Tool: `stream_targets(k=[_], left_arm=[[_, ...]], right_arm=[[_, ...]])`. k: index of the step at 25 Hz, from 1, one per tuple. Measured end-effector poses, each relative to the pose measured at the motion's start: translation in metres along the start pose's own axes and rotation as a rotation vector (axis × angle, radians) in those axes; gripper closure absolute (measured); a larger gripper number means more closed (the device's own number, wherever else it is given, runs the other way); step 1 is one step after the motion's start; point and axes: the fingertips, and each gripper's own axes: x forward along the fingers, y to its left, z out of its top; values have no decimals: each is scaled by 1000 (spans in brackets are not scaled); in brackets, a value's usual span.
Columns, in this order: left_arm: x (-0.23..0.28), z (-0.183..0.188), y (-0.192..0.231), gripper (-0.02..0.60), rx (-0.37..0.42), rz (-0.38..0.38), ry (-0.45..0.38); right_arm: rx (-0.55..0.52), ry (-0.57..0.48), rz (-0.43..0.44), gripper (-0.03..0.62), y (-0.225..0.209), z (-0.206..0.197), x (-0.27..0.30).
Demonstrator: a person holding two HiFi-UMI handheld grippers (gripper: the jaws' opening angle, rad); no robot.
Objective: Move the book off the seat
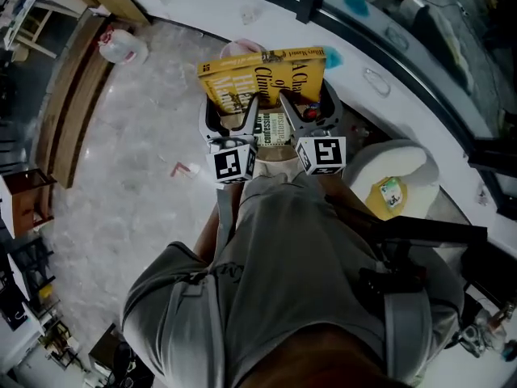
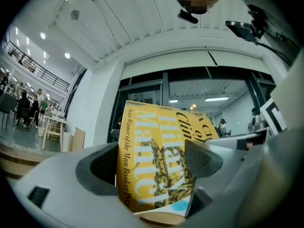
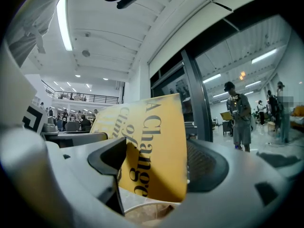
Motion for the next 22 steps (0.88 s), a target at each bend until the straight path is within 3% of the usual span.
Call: stream_targets(k=[7,14,22], left_arm=[[17,-90,9,147,-33,-18,104],[10,-256,23,147,-69,-34,260],[-27,-450,40,147,-151,25,463]], right_arm=[[27,81,-36,214,-13,-86,15],[68,238,-75,214,-22,-251,15],[99,414,-52,214,-21,-446,1]])
